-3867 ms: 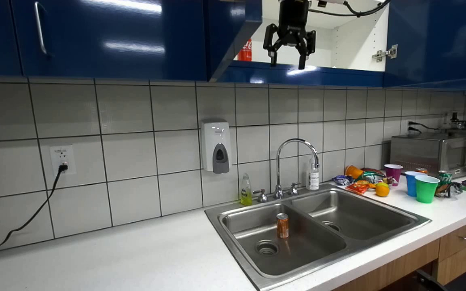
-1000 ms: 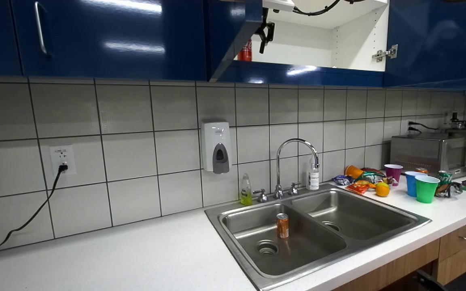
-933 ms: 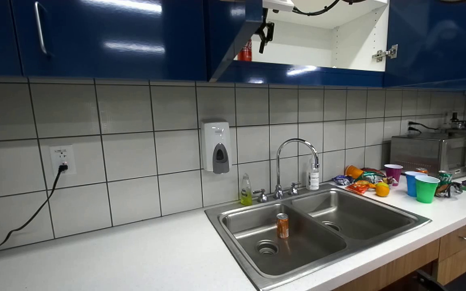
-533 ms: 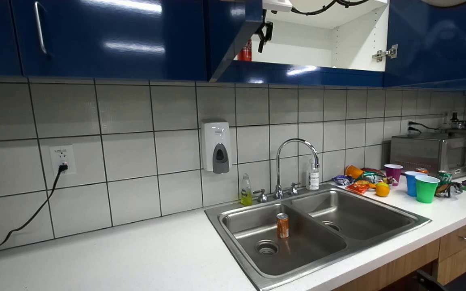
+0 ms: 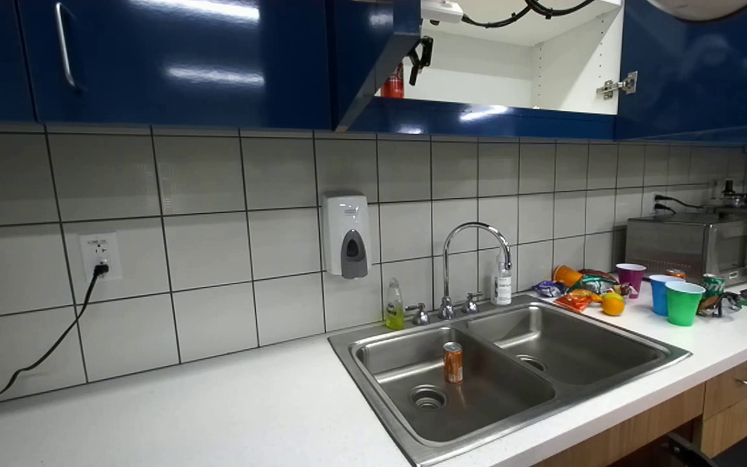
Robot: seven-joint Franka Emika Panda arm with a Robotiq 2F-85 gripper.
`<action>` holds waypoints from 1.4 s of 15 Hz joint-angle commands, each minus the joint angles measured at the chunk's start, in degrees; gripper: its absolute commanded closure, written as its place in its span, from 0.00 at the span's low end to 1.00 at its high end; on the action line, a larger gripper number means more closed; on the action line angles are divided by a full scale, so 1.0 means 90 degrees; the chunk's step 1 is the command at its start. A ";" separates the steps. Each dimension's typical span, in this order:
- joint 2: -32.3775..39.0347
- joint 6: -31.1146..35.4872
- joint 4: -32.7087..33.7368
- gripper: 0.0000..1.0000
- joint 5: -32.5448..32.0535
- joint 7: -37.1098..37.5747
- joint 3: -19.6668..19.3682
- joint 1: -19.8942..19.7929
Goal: Pick up the can from the cabinet and put it in the sink
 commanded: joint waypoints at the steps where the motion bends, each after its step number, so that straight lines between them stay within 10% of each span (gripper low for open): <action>1: 0.0196 0.0018 0.0322 0.00 -0.0165 0.0027 -0.0017 0.0066; 21: 0.0418 0.0017 0.0625 0.00 -0.0172 0.0050 -0.0031 0.0090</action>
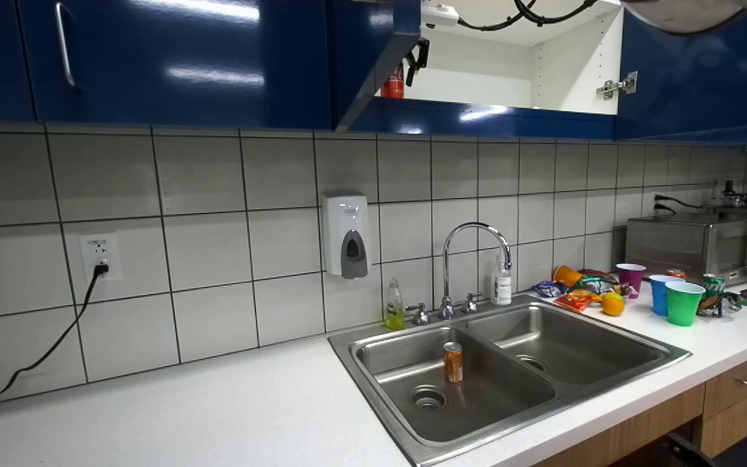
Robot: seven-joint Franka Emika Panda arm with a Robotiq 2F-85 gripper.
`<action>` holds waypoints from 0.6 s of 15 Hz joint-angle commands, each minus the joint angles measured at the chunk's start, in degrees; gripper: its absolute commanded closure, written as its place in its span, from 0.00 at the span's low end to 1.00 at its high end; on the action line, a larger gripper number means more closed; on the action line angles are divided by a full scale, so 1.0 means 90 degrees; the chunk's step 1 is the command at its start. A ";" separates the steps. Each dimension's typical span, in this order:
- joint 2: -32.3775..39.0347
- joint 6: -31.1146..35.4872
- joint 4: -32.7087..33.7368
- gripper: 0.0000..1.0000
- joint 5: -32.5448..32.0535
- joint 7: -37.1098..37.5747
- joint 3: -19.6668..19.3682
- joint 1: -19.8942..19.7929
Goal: Pick up the can from the cabinet and put it in the sink
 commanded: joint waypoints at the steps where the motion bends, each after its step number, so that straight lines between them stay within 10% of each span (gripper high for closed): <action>1: 0.0130 -0.0006 0.0241 0.00 -0.0150 0.0052 -0.0031 0.0062; 9: 0.0236 -0.0016 0.0374 0.00 -0.0160 0.0059 -0.0035 0.0073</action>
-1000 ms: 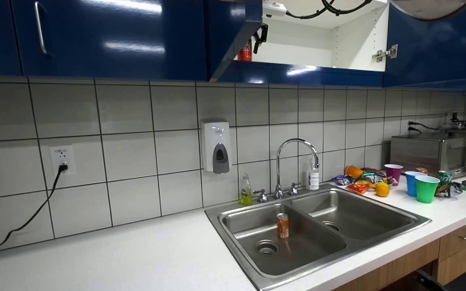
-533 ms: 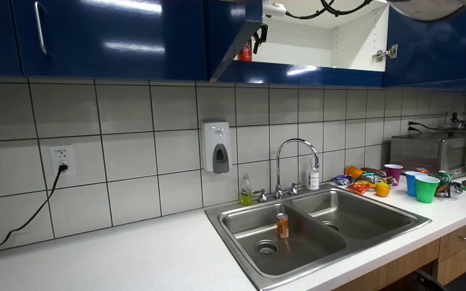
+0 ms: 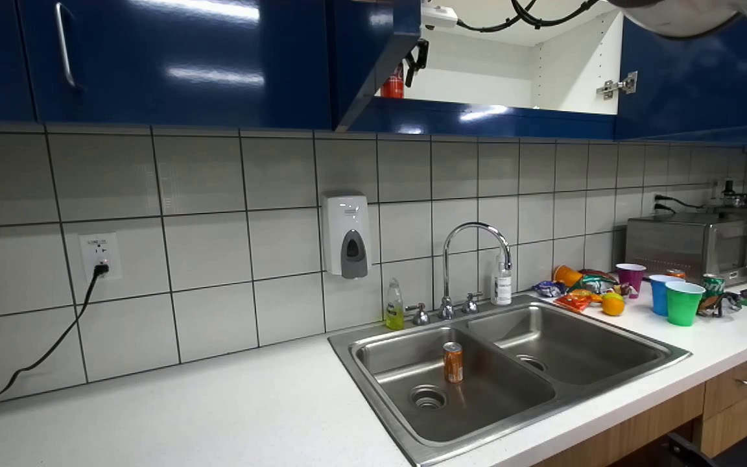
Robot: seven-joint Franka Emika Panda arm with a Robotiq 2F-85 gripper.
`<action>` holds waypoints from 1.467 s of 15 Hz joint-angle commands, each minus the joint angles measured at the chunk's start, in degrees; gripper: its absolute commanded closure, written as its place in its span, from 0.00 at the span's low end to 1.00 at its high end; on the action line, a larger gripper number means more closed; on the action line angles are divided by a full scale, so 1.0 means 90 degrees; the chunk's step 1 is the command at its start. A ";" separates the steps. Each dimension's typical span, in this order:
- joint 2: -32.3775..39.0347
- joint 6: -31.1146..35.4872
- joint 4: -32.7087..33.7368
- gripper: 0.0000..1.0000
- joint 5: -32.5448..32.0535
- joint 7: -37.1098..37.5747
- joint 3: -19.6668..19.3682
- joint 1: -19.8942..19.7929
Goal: Pick up the can from the cabinet and put it in the sink
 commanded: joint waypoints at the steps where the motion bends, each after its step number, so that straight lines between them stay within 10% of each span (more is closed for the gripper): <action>1: 0.0151 -0.0017 0.0259 0.00 -0.0157 0.0058 -0.0031 0.0073; 3: 0.0165 -0.0020 0.0274 0.01 -0.0159 0.0051 -0.0032 0.0073; 4: 0.0171 -0.0017 0.0279 0.24 -0.0157 0.0051 -0.0033 0.0071; 10: 0.0221 -0.0013 0.0327 0.62 -0.0148 0.0038 -0.0033 0.0069; 22: 0.0150 -0.0082 0.0320 0.62 -0.0116 0.0079 -0.0032 0.0059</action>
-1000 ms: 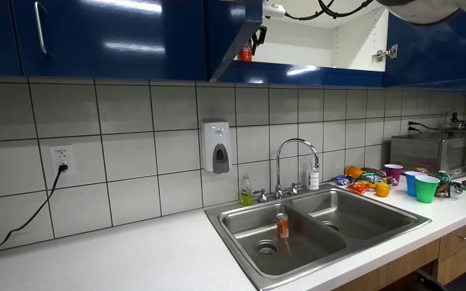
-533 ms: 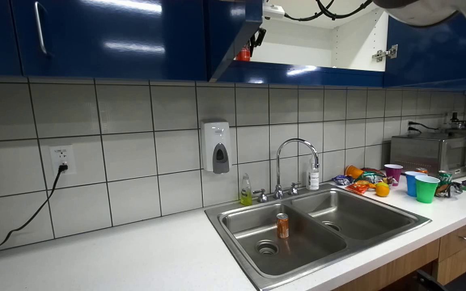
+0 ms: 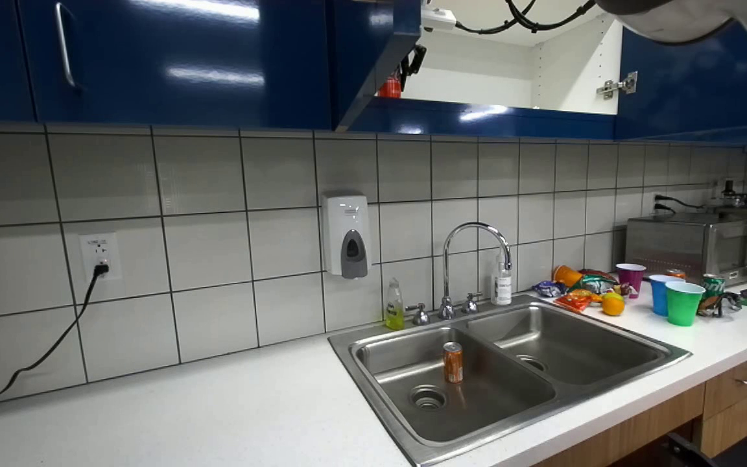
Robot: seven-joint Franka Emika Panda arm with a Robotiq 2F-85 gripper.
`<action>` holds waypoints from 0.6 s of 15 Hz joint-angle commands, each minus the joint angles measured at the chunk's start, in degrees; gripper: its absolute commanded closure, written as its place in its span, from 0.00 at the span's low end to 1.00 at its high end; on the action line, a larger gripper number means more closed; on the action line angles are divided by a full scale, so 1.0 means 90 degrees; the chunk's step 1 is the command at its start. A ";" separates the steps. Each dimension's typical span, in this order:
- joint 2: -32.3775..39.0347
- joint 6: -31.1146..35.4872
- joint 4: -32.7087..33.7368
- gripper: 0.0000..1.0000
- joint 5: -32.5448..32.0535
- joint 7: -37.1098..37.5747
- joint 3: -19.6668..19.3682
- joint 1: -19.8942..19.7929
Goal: Pick up the can from the cabinet and put it in the sink
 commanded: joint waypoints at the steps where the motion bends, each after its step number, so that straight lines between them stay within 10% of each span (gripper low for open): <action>1: -0.0012 -0.0074 0.0116 0.62 -0.0115 0.0084 -0.0028 0.0059; 9: -0.0145 -0.0048 -0.0005 0.62 -0.0131 0.0112 -0.0029 0.0066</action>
